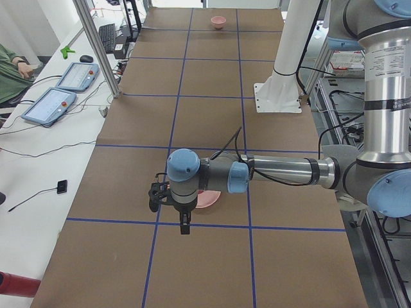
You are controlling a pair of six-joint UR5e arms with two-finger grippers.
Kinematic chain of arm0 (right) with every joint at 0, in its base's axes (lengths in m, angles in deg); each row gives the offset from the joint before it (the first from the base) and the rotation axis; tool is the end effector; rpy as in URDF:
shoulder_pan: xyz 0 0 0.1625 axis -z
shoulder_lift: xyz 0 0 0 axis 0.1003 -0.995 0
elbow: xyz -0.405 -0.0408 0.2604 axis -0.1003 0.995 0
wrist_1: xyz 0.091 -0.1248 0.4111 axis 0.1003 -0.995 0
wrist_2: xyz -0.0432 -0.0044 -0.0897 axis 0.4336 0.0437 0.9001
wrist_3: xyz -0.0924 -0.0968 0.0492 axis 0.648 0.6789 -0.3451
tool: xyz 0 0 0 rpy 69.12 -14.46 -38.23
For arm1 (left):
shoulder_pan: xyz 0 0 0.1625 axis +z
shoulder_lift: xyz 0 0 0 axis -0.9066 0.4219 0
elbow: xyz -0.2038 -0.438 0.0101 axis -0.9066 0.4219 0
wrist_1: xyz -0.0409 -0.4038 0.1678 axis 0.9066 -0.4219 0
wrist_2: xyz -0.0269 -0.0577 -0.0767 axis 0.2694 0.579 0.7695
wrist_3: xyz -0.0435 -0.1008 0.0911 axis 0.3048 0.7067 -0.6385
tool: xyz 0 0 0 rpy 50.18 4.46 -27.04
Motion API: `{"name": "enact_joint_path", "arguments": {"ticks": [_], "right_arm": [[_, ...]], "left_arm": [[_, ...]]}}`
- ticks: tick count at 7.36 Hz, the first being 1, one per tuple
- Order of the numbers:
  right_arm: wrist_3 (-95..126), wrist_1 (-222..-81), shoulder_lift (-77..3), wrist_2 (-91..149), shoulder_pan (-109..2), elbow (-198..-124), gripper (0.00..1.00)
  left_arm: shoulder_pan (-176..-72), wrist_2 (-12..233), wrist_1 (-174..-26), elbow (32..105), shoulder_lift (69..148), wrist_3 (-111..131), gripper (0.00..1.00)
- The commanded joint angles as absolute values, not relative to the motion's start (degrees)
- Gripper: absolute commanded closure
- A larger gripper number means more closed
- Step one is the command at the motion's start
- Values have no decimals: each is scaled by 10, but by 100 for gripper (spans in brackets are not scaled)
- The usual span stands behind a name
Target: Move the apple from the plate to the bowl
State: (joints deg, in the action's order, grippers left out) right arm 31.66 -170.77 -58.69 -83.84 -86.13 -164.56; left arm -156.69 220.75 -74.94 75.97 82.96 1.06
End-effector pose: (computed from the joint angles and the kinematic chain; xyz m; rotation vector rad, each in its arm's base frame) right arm 0.0470 -0.5029 0.7081 -0.0005 -0.8068 0.0402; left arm -0.0515 -0.4736 0.7241 0.0326 0.7348 -0.1017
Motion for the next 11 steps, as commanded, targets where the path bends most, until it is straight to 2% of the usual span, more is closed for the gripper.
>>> {"name": "enact_joint_path", "arguments": {"ticks": [1,6,8,11], "right_arm": [[317,-1707,-591,-838,-862,-1646,0],[259,-1677,-585,-822,-860,-1642,0],[265,-1561,-619,-820,-860,-1605,0],[377,-1554,-648,-845,-869,-1590,0]], "left_arm": [[-1566,2208,-750,765,834,12,2],[-1567,2201,-829,737,829,6,2],[-1566,2205,-838,740,812,7,2],[-1568,2208,-863,747,802,11,2]]}}
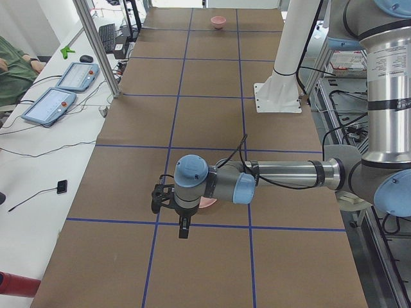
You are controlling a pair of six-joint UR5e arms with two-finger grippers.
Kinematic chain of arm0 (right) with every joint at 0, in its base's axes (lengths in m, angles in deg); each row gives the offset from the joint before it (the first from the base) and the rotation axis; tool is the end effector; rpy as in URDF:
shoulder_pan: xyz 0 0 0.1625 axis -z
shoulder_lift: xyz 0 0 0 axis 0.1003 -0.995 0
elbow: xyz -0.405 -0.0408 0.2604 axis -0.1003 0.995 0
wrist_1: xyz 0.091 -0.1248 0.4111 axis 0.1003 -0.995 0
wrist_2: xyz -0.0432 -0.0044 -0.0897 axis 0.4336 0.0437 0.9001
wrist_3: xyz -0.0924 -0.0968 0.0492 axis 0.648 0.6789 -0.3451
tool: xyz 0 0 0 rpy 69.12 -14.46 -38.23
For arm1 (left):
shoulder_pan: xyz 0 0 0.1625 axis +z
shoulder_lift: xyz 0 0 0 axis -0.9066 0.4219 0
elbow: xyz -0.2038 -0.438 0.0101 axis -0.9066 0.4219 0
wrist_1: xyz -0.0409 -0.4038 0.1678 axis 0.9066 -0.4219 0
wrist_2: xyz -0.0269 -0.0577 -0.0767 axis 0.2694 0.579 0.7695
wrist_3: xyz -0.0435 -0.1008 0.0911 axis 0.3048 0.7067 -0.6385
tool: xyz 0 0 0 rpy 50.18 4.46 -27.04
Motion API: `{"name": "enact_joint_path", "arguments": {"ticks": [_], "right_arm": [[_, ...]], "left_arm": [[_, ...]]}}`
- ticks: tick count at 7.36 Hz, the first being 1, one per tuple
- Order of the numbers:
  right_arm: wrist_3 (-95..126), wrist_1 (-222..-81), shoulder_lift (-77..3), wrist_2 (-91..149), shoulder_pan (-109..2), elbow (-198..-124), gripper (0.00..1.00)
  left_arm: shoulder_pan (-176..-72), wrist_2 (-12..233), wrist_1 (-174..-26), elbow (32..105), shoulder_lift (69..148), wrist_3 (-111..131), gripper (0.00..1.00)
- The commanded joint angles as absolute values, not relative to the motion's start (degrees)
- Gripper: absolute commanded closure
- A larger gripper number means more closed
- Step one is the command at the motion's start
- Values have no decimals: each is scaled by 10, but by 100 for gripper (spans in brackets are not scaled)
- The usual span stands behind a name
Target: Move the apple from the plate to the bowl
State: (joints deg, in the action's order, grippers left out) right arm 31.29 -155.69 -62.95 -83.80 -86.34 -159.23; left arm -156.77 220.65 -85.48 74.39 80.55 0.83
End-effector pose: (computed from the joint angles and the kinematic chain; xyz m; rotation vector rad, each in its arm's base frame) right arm 0.0479 -0.4764 0.7662 0.0889 -0.8044 0.0111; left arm -0.0520 -0.4644 0.7381 0.1438 0.7346 -0.0573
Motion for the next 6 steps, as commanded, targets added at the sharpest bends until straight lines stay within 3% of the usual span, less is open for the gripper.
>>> {"name": "enact_joint_path", "arguments": {"ticks": [1,6], "right_arm": [[394,-1549,-676,-845,-872,-1595,0],[394,-1547,-678,-848,-856,-1529,0]], "left_arm": [[-1568,2208,-863,756,801,13,2],[-1568,2208,-863,759,800,13,2]]}}
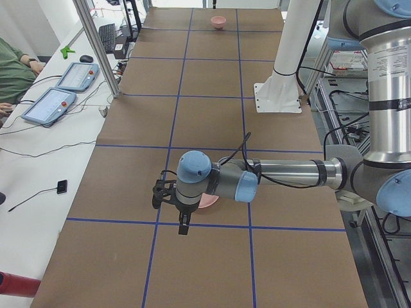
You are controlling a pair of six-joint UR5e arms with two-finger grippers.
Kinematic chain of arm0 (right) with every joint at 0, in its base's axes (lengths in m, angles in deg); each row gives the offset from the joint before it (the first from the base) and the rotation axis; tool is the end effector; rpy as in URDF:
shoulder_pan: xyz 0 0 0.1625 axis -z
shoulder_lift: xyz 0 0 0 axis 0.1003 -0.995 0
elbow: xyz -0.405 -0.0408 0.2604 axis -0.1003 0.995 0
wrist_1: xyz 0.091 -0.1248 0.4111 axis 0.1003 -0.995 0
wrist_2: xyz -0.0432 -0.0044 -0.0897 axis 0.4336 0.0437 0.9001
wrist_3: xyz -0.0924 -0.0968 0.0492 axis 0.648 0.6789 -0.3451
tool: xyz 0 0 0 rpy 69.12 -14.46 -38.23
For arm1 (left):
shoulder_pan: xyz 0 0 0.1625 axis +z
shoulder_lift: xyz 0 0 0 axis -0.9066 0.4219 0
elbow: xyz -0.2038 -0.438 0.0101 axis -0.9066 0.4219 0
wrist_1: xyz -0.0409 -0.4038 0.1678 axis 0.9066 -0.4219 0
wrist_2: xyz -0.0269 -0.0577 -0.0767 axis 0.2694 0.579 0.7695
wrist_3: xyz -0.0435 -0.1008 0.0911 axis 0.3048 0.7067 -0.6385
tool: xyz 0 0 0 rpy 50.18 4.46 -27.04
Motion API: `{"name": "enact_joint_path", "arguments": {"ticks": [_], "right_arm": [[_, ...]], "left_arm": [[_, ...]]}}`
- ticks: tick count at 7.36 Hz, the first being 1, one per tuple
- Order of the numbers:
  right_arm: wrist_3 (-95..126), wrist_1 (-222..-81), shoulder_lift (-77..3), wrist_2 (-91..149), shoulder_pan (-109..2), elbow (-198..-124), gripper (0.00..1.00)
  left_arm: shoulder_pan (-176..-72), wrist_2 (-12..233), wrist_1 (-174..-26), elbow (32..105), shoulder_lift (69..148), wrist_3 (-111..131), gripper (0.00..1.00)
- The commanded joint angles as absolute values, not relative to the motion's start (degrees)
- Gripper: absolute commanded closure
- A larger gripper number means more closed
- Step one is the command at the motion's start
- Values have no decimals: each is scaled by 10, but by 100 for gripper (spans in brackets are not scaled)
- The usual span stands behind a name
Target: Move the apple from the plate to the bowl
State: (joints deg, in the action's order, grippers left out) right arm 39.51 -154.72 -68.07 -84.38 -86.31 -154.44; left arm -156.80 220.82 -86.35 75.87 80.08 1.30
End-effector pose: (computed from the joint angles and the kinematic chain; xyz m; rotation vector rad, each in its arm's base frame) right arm 0.0442 -0.4067 0.8459 0.0001 -0.8187 -0.0616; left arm -0.0519 -0.4633 0.7260 0.1721 0.7384 -0.0531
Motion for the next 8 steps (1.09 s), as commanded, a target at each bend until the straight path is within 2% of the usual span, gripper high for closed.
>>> {"name": "enact_joint_path", "arguments": {"ticks": [1,4,8], "right_arm": [[401,-1546,-678,-850,-843,-1509,0],[426,-1547,-674,-846,-814,-1496,0],[426,-1530,-638,-842,-806,-1422,0]], "left_arm": [[-1567,2220,-863,758,798,13,2],[-1567,2222,-863,758,798,13,2],[-1567,2222,-863,762,798,13,2]]}}
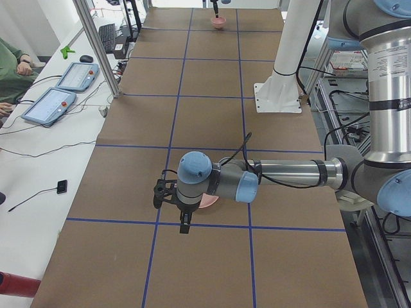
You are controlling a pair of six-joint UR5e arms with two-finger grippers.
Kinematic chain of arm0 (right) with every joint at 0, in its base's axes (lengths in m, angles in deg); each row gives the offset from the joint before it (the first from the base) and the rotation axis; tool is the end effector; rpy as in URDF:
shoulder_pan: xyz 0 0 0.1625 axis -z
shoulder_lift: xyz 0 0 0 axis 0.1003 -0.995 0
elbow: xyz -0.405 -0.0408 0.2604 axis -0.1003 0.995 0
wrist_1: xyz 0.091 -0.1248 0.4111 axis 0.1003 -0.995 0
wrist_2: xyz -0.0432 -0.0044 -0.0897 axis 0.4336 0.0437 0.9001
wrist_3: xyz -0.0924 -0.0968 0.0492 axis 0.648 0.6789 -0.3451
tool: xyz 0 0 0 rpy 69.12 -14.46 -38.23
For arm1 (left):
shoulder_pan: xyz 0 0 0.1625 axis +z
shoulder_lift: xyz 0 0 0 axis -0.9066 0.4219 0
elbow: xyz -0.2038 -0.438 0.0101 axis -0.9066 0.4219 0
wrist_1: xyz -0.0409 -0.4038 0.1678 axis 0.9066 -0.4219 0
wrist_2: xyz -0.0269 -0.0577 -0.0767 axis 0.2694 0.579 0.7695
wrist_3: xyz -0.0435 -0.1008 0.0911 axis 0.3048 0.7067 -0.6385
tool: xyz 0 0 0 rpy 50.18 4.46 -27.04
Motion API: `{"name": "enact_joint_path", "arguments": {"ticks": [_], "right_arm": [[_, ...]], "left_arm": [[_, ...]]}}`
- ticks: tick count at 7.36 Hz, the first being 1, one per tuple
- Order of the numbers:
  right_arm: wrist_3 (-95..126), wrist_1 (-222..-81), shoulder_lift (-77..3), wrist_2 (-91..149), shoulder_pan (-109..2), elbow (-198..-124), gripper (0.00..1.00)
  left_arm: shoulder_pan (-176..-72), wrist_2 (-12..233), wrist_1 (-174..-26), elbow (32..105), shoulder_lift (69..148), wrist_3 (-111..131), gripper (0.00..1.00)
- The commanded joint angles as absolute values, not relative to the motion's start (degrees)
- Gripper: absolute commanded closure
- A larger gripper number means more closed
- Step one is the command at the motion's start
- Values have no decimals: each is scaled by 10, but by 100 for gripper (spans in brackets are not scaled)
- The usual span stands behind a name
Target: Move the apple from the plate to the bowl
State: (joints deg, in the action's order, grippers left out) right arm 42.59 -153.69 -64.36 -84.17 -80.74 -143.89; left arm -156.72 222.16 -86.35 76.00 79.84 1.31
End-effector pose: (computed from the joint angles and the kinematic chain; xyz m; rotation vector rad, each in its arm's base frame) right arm 0.0045 -0.4136 0.9074 -0.1137 -0.8198 -0.1627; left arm -0.0487 -0.4608 0.7245 0.1682 0.7618 -0.0498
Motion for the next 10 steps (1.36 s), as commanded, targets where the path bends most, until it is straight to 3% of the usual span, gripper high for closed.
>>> {"name": "enact_joint_path", "arguments": {"ticks": [1,3,4,5,6,7,8,10], "right_arm": [[425,-1530,-638,-843,-806,-1419,0],[424,-1530,-640,-848,-806,-1420,0],[419,-1530,-640,-865,-806,-1419,6],[423,-1530,-641,-868,-806,-1418,34],[426,-1529,-643,-866,-805,-1414,69],[431,-1514,-647,-865,-805,-1414,94],[432,-1509,-647,-863,-805,-1413,100],[425,-1509,-645,-891,-805,-1426,100]], "left_arm": [[-1568,2222,-863,771,798,13,2],[-1568,2222,-863,772,798,13,2],[-1568,2223,-863,782,798,14,2],[-1568,2229,-862,785,798,14,2],[-1568,2230,-862,786,798,15,2],[-1569,2232,-862,788,792,15,2],[-1569,2232,-862,790,792,15,2],[-1569,2233,-862,791,789,15,2]]}}
